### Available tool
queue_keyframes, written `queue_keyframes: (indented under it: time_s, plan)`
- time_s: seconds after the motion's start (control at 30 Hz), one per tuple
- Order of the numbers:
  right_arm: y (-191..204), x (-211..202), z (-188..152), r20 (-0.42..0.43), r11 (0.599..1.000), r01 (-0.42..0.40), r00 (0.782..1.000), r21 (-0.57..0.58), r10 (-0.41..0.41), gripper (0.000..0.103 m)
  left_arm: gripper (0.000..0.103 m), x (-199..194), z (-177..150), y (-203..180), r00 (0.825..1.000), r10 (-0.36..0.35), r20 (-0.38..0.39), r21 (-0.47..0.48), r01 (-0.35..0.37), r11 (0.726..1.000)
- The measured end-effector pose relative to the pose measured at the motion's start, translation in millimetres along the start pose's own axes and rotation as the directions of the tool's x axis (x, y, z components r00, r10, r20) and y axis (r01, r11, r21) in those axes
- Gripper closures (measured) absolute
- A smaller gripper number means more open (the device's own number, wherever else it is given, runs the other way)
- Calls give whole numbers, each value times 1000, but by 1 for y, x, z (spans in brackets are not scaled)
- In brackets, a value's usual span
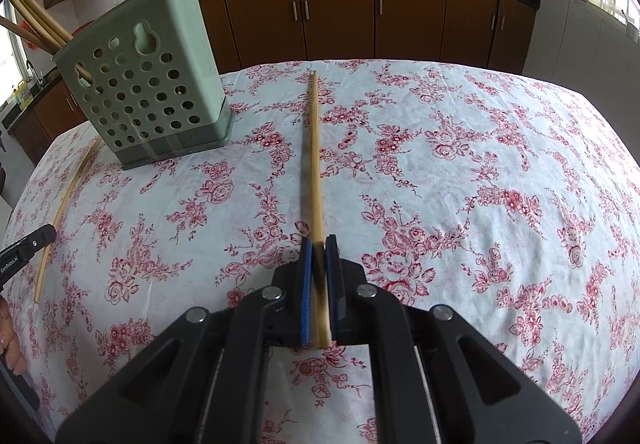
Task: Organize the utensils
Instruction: 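Grasp the last chopstick with the left tool while the right tool grasps another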
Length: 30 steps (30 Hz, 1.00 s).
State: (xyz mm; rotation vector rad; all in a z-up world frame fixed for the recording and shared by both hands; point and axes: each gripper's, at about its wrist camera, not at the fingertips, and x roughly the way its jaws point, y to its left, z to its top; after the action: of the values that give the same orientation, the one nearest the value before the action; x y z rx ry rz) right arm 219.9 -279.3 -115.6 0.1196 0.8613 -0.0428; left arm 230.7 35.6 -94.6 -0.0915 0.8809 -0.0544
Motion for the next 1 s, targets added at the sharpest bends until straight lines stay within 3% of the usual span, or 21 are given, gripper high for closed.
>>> queue_keyframes:
  time_s: [1.0]
  plan:
    - [1,0,0,-2,1000,7,1000,-4,-7,95,94,0,0,0,1000,2,-1,1,-2,1000]
